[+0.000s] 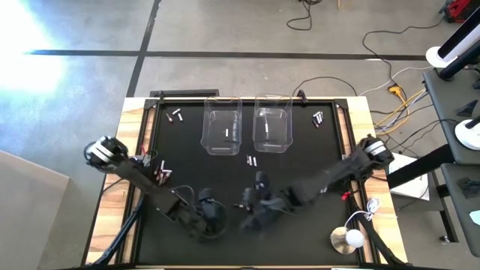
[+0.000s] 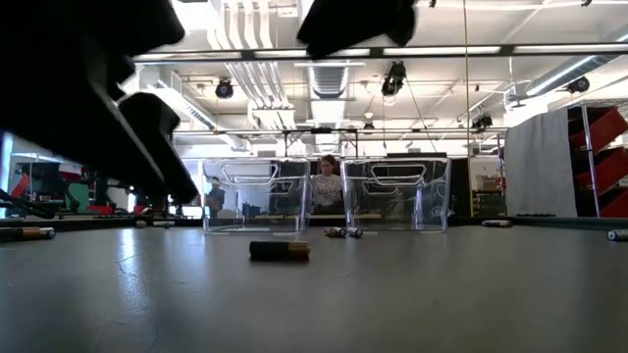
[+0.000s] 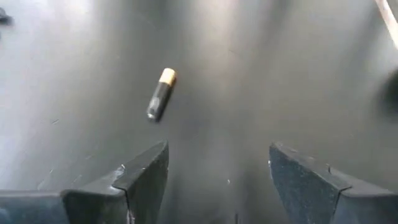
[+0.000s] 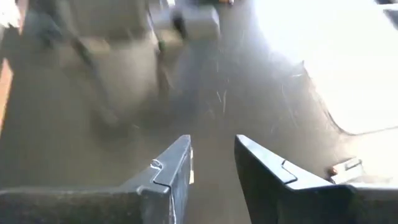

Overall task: Sort batteries
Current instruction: Put the black battery into the left transparent bin

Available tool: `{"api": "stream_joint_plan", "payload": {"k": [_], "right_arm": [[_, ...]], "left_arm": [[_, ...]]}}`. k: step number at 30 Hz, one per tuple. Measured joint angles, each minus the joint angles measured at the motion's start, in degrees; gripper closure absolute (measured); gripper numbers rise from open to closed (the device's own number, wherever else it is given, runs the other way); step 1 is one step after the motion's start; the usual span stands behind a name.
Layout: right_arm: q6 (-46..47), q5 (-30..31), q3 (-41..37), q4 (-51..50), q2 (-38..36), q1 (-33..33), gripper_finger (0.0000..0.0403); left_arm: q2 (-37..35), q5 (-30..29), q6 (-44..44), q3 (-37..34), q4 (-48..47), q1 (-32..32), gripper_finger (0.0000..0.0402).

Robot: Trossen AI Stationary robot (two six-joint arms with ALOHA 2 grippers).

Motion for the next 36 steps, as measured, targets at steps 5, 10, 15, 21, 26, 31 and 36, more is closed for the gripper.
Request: {"api": "stream_joint_plan", "payload": {"k": [5,10,15,21,26,31,36], "right_arm": [[11.8,3.5,-0.1,-7.5,-2.8,5.6,0.0290],[22.2,4.4,-0.2,-14.4,-2.7,10.0,0.0300],[29.5,5.7,-1.3,-15.6,-2.4,12.3,0.0311],[30.0,9.2,-1.7,-15.7,-2.4,12.0,0.0321],[29.2,9.2,-1.7,-15.7,-2.4,10.8,0.0323],[27.9,9.3,-1.3,-15.8,-3.0,10.1,0.0314],[25.3,9.5,-0.3,-16.2,-5.1,9.3,0.0307]], "left_arm": [[6.1,3.0,2.9,5.2,0.1,1.9,0.0151],[7.4,5.3,3.4,6.1,-0.4,3.4,0.0154],[8.1,8.1,3.6,4.5,5.0,4.3,0.0181],[13.0,10.0,7.1,4.7,8.4,3.8,0.0266],[14.7,9.9,7.1,4.8,8.6,3.3,0.0346],[14.6,11.0,6.4,4.7,8.4,3.3,0.0389],[12.2,13.4,6.3,4.6,4.8,4.6,0.0388]]}}
